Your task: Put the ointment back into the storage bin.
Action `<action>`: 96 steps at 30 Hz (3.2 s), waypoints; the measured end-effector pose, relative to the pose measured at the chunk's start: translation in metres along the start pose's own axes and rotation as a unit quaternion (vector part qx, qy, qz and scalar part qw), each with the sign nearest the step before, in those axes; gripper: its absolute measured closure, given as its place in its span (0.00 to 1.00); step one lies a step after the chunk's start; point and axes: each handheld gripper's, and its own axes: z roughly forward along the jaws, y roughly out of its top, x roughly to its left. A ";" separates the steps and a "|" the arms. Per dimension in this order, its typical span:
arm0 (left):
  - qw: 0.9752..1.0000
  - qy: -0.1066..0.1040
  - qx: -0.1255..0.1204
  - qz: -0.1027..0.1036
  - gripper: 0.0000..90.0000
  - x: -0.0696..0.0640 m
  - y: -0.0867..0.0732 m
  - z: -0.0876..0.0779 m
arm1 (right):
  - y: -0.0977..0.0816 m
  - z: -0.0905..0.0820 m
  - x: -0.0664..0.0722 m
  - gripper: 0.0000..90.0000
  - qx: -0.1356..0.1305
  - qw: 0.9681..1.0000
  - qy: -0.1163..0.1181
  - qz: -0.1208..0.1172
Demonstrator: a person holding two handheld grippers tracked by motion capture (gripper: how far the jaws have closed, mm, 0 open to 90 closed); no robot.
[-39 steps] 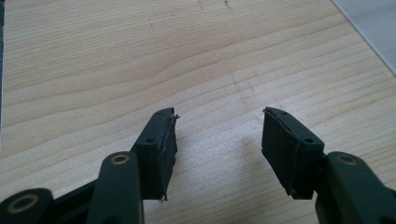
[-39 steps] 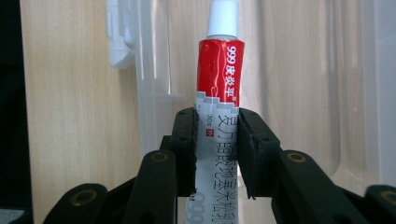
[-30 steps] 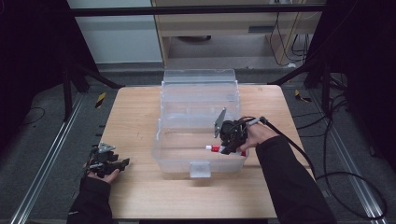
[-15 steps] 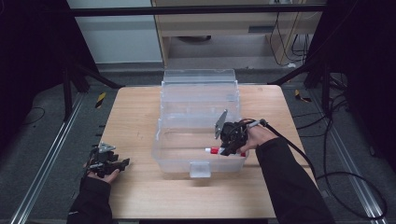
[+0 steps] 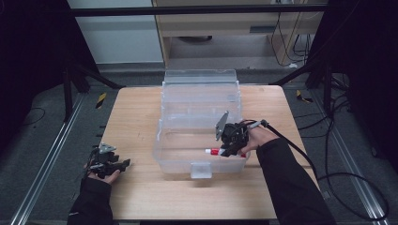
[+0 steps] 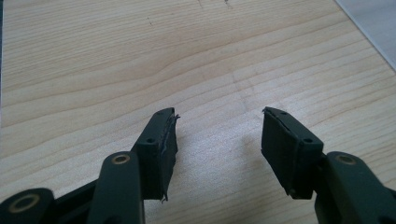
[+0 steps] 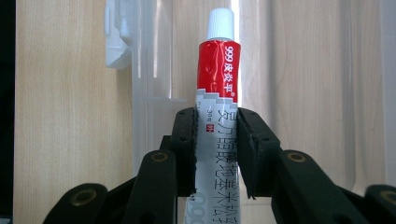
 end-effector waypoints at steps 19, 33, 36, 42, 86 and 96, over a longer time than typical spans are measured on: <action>1.000 0.000 0.000 0.001 0.50 0.000 0.000 0.000 | 0.000 0.005 0.001 0.77 0.009 1.000 0.008 -0.012; 1.000 0.000 -0.001 0.001 0.50 0.000 0.000 -0.001 | 0.001 0.007 0.001 0.75 0.026 1.000 0.015 -0.008; 1.000 0.000 -0.001 0.001 0.50 0.000 0.000 0.000 | 0.000 0.004 0.001 0.75 0.028 1.000 0.009 -0.007; 1.000 0.000 -0.001 0.001 0.50 0.000 0.000 -0.001 | -0.001 0.000 -0.001 0.76 0.024 1.000 -0.005 0.002; 1.000 0.011 -0.010 -0.010 0.43 -0.003 0.005 0.002 | -0.148 -0.049 0.036 0.25 -0.317 0.830 -0.280 0.364; 1.000 0.014 -0.016 -0.016 0.42 -0.004 0.006 0.001 | -0.177 -0.030 0.038 0.22 -0.332 0.791 -0.293 0.422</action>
